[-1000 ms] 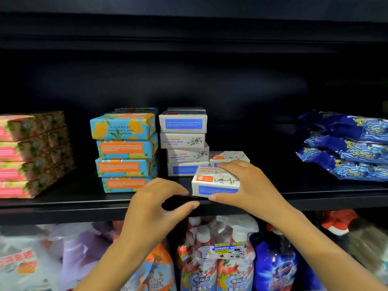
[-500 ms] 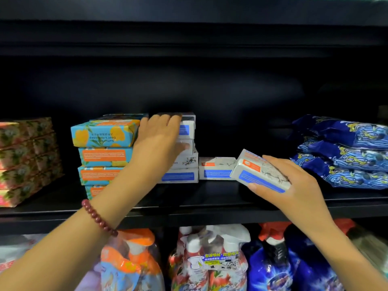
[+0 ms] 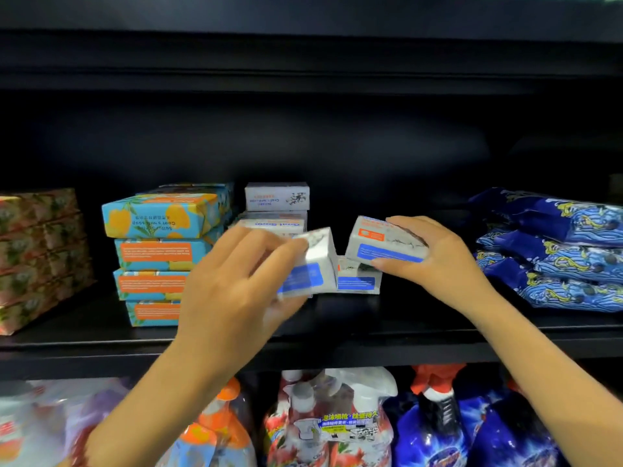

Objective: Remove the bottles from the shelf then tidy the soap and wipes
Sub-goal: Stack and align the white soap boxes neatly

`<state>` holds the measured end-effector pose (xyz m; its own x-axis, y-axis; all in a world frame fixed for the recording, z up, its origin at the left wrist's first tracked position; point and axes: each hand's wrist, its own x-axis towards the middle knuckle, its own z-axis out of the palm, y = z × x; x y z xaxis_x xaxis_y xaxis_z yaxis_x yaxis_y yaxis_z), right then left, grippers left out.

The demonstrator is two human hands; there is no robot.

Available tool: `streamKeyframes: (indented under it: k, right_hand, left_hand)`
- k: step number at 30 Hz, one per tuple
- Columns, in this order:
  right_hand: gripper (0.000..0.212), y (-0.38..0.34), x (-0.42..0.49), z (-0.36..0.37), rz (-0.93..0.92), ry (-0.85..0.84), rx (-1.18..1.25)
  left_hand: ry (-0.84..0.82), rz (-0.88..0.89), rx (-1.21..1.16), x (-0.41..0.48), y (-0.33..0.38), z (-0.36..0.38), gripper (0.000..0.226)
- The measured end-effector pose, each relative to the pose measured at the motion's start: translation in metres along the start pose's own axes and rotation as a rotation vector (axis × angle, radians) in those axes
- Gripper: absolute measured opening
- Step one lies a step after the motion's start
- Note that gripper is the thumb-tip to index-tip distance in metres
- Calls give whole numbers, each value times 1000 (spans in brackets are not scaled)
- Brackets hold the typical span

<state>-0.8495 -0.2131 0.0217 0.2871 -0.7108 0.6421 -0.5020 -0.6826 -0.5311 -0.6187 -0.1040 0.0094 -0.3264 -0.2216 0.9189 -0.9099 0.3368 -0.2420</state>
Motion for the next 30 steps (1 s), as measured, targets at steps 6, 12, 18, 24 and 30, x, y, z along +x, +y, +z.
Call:
streamKeyframes:
  k: [6, 12, 18, 24, 30]
  right_hand:
    - [59, -1, 31, 25, -9, -147, -102]
    - [63, 6, 38, 41, 12, -256, -45]
    - [71, 12, 41, 43, 61, -300, 5]
    - [74, 10, 39, 43, 65, -266, -33]
    - [48, 11, -5, 6, 51, 55, 84]
  left_hand:
    - [-143, -103, -56, -34, 2, 1, 35]
    - [-139, -93, -65, -53, 2, 4, 36]
    - [-113, -75, -58, -54, 3, 5, 32]
    - [-113, -49, -54, -51, 4, 10, 31]
    - [-82, -39, -115, -26, 12, 20, 33]
